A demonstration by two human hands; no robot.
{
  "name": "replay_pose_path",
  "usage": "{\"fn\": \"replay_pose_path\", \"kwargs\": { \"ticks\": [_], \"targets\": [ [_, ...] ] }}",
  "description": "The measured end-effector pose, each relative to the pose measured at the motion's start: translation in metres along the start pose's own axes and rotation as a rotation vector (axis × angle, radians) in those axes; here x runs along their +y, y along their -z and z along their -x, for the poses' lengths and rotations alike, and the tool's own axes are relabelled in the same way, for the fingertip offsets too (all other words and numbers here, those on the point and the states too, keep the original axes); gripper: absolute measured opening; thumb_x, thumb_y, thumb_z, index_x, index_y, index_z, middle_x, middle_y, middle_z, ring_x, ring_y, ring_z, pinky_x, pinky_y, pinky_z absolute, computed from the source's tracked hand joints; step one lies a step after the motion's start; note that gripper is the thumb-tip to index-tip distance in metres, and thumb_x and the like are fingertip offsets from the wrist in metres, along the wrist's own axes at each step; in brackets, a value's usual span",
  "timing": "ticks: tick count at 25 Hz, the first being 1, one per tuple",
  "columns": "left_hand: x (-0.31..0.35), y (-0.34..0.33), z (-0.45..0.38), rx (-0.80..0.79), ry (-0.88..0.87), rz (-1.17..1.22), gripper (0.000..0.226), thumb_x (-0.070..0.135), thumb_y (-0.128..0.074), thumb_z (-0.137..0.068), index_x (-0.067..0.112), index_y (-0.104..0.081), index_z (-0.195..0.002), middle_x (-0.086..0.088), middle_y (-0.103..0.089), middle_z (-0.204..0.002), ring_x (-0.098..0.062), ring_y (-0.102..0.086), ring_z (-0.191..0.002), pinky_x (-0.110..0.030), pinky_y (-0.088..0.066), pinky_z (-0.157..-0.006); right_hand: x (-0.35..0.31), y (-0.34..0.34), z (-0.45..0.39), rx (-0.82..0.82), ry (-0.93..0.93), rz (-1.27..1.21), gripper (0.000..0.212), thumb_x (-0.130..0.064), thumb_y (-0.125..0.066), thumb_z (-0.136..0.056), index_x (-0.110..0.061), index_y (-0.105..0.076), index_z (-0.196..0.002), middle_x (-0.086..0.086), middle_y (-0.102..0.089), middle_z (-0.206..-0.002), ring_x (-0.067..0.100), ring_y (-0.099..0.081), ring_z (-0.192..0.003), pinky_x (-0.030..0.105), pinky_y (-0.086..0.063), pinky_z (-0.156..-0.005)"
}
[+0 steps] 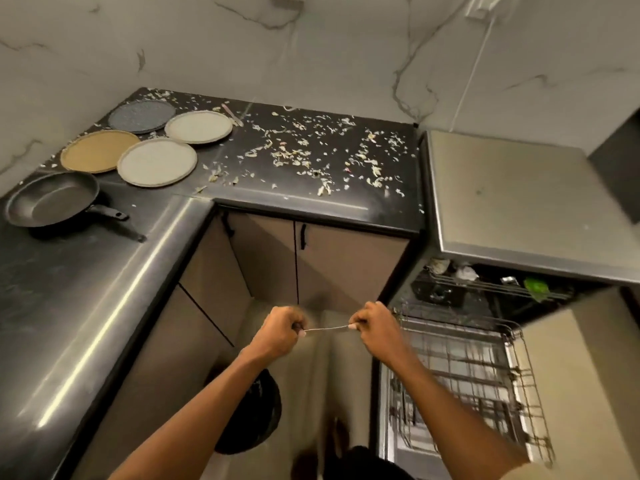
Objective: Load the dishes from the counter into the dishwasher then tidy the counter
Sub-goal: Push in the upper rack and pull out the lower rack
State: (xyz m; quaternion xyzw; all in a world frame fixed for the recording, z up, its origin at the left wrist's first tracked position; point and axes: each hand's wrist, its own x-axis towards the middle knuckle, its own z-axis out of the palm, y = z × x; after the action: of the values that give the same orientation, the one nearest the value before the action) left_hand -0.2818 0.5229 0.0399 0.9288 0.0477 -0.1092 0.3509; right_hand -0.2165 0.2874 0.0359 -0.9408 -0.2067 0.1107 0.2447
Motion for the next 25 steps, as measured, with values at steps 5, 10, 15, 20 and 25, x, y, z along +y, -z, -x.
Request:
{"fn": "replay_pose_path", "kwargs": {
  "ticks": [5,10,15,20,25],
  "targets": [
    [0.032,-0.054,0.035,-0.038,-0.021,-0.016,0.017,0.000,-0.068,-0.083,0.014,-0.078,-0.082,0.001,-0.071,-0.079,-0.012,-0.065,-0.075,-0.032,-0.057,-0.070,0.030,0.007,0.077,0.015,-0.077,0.000,0.016,-0.011,-0.065,-0.093,-0.018,-0.080,-0.092,0.000,-0.063,-0.089,0.017,-0.050,-0.090,0.032,-0.044,-0.075],
    [0.092,-0.110,0.066,-0.042,-0.096,-0.062,0.023,-0.004,-0.062,-0.087,0.013,-0.078,-0.087,0.001,-0.069,-0.085,-0.011,-0.061,-0.078,-0.026,-0.054,-0.073,0.078,0.031,0.155,0.036,-0.108,-0.009,0.017,-0.013,-0.062,-0.096,-0.018,-0.078,-0.098,-0.003,-0.059,-0.092,0.013,-0.047,-0.095,0.032,-0.046,-0.081],
    [0.161,-0.195,0.101,-0.019,-0.171,-0.096,0.026,-0.008,-0.061,-0.084,0.009,-0.079,-0.092,-0.001,-0.070,-0.089,-0.006,-0.055,-0.079,-0.004,-0.035,-0.066,0.154,0.057,0.239,0.066,-0.135,-0.022,0.015,-0.012,-0.064,-0.094,-0.017,-0.078,-0.094,-0.002,-0.060,-0.090,0.015,-0.048,-0.095,0.035,-0.047,-0.082],
    [0.227,-0.273,0.126,-0.062,-0.254,-0.113,0.018,-0.005,-0.070,-0.076,0.011,-0.079,-0.081,-0.003,-0.070,-0.080,-0.007,-0.055,-0.072,-0.029,-0.052,-0.070,0.230,0.079,0.321,0.085,-0.162,-0.040,0.016,-0.010,-0.063,-0.094,-0.013,-0.079,-0.093,0.002,-0.064,-0.091,0.018,-0.051,-0.096,0.033,-0.046,-0.082],
    [0.289,-0.326,0.123,-0.153,-0.283,-0.134,0.020,-0.006,-0.067,-0.079,0.009,-0.078,-0.084,-0.003,-0.072,-0.086,-0.009,-0.063,-0.077,-0.025,-0.054,-0.076,0.297,0.100,0.363,0.164,-0.177,-0.048,0.011,-0.010,-0.069,-0.091,-0.013,-0.079,-0.091,0.002,-0.063,-0.084,0.019,-0.053,-0.089,0.036,-0.051,-0.074]
  ]
}}
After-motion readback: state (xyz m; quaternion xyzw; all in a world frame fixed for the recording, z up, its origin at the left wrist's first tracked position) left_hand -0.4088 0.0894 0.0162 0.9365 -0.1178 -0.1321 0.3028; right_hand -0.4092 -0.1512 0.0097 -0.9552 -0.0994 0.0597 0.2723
